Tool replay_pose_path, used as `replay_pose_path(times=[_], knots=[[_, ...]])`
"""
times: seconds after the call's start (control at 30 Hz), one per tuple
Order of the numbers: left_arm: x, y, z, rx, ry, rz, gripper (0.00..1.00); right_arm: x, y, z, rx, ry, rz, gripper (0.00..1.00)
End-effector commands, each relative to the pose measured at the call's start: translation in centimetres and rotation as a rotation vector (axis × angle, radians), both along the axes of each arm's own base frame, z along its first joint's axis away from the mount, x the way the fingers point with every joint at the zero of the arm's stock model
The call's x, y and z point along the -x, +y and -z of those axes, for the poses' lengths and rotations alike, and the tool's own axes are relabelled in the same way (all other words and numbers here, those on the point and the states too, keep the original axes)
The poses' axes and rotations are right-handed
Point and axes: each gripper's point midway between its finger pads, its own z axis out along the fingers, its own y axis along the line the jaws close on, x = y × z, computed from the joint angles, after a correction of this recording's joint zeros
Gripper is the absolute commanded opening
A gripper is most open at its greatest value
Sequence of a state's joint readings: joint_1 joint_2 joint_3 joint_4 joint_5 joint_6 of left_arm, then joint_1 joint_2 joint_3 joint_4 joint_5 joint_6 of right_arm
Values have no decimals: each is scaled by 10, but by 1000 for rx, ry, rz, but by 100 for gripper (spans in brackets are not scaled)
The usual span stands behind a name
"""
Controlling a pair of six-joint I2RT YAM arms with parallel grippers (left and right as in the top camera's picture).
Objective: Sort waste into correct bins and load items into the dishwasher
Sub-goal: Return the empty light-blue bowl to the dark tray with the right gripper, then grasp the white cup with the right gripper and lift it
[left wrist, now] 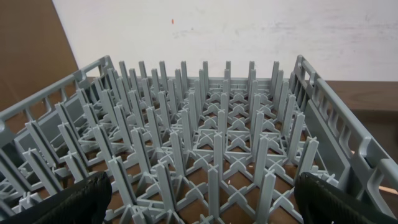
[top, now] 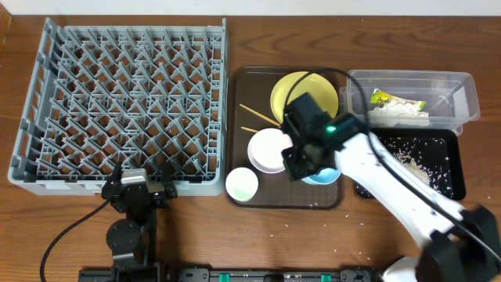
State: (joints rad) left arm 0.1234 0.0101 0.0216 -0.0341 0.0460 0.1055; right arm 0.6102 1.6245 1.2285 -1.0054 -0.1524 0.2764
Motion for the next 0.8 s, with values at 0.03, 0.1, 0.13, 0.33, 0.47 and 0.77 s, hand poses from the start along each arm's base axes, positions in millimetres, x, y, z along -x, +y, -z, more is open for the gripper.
replay_pose_path(times=[0.03,0.1,0.13,0.33,0.47,0.77], knots=[[1,4,16,0,48,-23,95,12,5,38,105,78,-66,1],[1,4,16,0,48,-23,95,20,4,55,155,128,-76,1],[1,4,16,0,48,-23,95,22,3,60,168,141,-79,1],[1,4,16,0,48,-23,95,21,-13,71,272,132,-34,1],[1,4,16,0,48,-23,95,28,-18,75,290,155,-35,26],[1,4,16,0,48,-23,95,9,0,34,180,50,-24,33]])
